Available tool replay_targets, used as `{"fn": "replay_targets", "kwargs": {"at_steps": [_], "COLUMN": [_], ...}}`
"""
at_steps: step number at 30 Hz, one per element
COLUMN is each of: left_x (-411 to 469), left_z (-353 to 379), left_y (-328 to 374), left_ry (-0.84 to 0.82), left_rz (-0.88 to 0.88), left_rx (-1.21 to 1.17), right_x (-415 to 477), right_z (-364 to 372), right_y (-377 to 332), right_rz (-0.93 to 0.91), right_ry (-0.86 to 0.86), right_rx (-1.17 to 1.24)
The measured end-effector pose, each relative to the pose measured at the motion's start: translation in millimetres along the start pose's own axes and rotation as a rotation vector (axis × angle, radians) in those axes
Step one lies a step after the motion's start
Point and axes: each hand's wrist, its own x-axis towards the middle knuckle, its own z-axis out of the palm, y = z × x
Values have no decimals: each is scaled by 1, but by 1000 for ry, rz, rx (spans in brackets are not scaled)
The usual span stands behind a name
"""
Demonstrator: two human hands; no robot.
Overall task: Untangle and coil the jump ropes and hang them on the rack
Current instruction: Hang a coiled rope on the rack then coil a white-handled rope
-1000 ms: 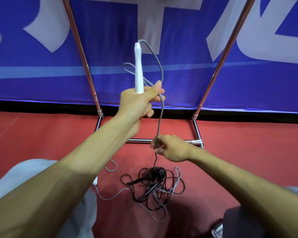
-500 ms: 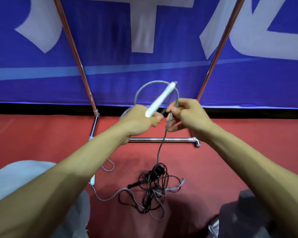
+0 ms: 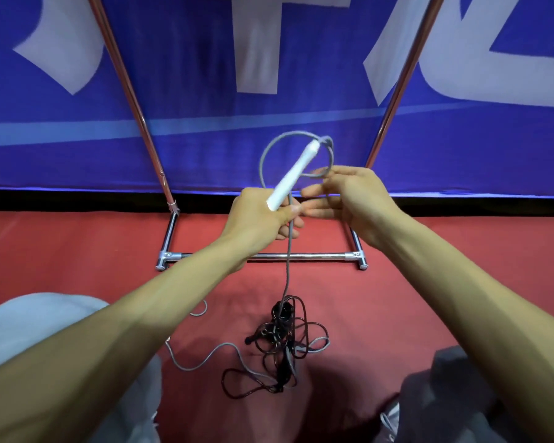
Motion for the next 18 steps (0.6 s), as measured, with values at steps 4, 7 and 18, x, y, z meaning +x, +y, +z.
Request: {"fn": "replay_targets", "kwargs": {"at_steps": [4,7,18], "left_x": [2,-1,1], "left_z": [-10,-23,-49], "left_y": [21,38,38], "left_ry": [86,112,234], "left_rz": [43,65,14], "left_rx": [-199,-352,-446], "right_x": [5,2,-1], "right_z": [7,14,25], "right_y": [33,60,72], "right_rz": [76,72,-65], "right_ry": [-114,-402,-439], "right_rx": [-396,-812,-911]}}
